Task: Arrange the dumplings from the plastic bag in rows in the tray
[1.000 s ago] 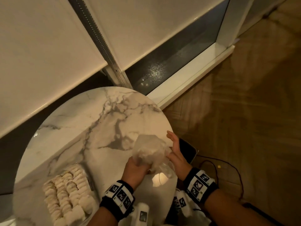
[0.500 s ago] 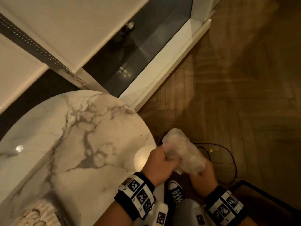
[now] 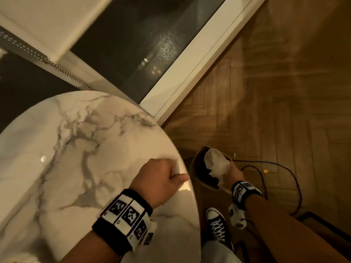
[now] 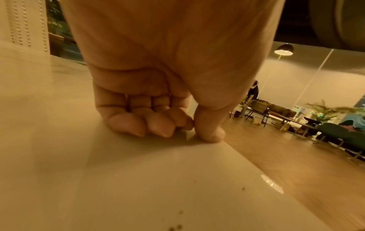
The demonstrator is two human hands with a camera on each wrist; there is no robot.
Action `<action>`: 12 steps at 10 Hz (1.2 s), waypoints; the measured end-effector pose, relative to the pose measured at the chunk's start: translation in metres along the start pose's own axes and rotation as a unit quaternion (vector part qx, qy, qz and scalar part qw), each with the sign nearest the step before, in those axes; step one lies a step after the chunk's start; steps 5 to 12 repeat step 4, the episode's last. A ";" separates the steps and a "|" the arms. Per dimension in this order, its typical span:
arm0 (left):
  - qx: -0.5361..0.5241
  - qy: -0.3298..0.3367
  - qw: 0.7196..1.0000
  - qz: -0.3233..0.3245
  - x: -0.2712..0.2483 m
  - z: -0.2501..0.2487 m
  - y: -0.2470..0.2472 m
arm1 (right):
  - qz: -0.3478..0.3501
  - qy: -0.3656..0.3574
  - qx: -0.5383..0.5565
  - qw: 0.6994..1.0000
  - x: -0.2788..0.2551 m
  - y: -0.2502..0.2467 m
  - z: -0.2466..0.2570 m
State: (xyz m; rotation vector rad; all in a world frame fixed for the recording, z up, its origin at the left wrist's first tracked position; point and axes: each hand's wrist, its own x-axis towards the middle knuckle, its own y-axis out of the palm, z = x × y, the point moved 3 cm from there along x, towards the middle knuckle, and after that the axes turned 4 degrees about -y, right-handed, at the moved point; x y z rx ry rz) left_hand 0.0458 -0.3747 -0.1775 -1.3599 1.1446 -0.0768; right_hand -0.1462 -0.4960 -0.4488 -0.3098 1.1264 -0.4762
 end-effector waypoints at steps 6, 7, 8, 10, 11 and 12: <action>-0.026 0.007 0.998 -0.053 -0.010 -0.002 0.011 | 0.127 0.073 -0.042 0.988 0.068 0.073 0.005; -0.026 0.007 0.998 -0.053 -0.010 -0.002 0.011 | 0.127 0.073 -0.042 0.988 0.068 0.073 0.005; -0.026 0.007 0.998 -0.053 -0.010 -0.002 0.011 | 0.127 0.073 -0.042 0.988 0.068 0.073 0.005; -0.026 0.007 0.998 -0.053 -0.010 -0.002 0.011 | 0.127 0.073 -0.042 0.988 0.068 0.073 0.005; -0.026 0.007 0.998 -0.053 -0.010 -0.002 0.011 | 0.127 0.073 -0.042 0.988 0.068 0.073 0.005; -0.026 0.007 0.998 -0.053 -0.010 -0.002 0.011 | 0.127 0.073 -0.042 0.988 0.068 0.073 0.005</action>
